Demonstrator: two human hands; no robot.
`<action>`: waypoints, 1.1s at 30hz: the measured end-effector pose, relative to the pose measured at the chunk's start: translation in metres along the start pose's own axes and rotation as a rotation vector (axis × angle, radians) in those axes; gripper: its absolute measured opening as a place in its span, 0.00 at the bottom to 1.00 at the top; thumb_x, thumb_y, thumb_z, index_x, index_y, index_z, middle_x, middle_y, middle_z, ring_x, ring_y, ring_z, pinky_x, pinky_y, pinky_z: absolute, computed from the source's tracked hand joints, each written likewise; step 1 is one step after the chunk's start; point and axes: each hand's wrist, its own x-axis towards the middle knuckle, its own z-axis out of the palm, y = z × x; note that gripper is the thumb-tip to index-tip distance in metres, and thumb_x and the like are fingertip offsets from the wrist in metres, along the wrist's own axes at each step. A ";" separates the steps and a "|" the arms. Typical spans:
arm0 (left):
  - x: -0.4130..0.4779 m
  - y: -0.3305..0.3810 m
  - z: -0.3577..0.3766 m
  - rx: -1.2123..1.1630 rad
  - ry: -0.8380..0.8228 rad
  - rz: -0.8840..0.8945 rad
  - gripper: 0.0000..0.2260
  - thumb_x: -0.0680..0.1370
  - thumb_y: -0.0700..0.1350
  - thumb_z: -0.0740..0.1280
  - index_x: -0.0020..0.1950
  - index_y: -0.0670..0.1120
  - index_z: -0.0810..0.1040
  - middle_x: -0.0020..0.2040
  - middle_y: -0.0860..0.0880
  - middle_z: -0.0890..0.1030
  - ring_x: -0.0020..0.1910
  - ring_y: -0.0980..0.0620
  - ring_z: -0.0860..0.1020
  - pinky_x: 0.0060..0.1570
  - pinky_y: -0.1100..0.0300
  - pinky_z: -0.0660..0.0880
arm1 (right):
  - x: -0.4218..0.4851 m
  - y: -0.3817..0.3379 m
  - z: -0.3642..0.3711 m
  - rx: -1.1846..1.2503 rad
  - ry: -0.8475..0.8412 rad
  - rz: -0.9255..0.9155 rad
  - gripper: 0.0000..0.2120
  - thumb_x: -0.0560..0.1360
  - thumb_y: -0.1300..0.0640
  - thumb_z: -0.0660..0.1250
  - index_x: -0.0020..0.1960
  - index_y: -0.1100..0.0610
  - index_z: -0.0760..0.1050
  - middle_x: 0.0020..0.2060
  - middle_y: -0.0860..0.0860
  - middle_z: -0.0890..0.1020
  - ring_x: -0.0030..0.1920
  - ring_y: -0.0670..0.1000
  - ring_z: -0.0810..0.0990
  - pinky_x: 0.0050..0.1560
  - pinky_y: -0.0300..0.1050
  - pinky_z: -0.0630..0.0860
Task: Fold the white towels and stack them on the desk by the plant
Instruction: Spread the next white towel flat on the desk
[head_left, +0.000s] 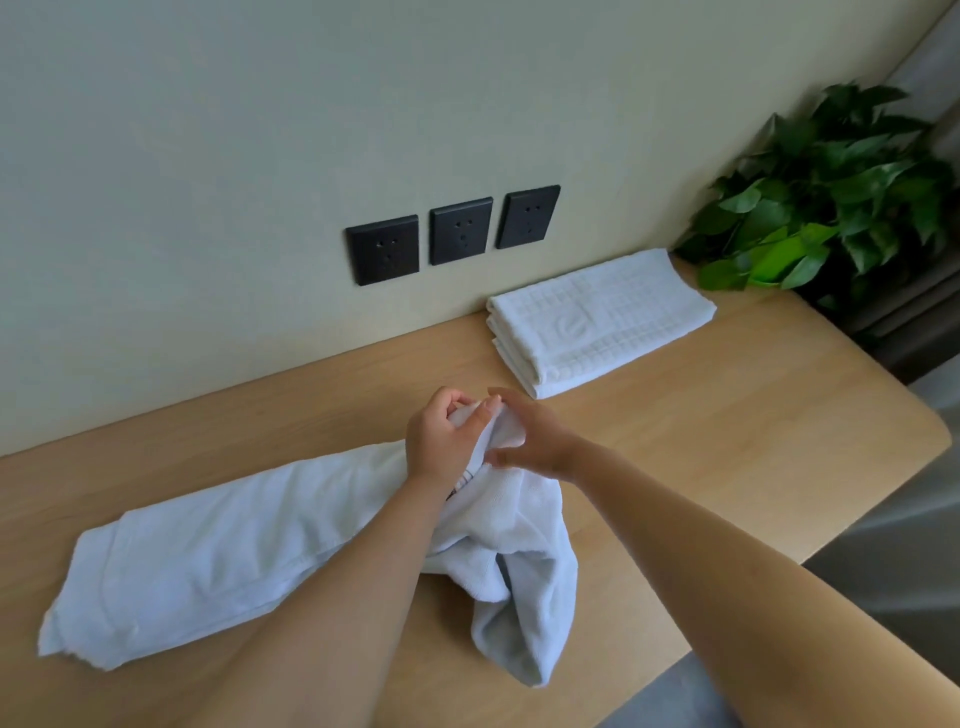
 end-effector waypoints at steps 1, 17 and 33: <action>-0.003 0.000 -0.006 -0.019 -0.046 -0.003 0.14 0.73 0.57 0.71 0.50 0.48 0.78 0.41 0.56 0.78 0.43 0.56 0.76 0.42 0.64 0.72 | -0.004 -0.003 0.005 0.031 0.017 -0.042 0.39 0.70 0.55 0.74 0.75 0.47 0.58 0.73 0.49 0.64 0.72 0.50 0.61 0.67 0.43 0.61; -0.087 -0.098 -0.141 0.913 -0.288 0.121 0.37 0.78 0.57 0.63 0.78 0.56 0.43 0.79 0.50 0.48 0.78 0.51 0.44 0.74 0.47 0.45 | -0.069 -0.032 0.114 -0.539 0.114 -0.101 0.48 0.72 0.49 0.71 0.75 0.34 0.38 0.74 0.49 0.28 0.76 0.58 0.34 0.69 0.67 0.58; 0.014 -0.046 -0.213 0.563 -0.381 -0.051 0.14 0.74 0.56 0.66 0.44 0.45 0.75 0.37 0.46 0.75 0.36 0.50 0.73 0.36 0.66 0.67 | -0.053 -0.054 0.054 -0.683 -0.135 -0.119 0.37 0.67 0.25 0.58 0.73 0.37 0.60 0.76 0.40 0.53 0.77 0.45 0.48 0.75 0.58 0.43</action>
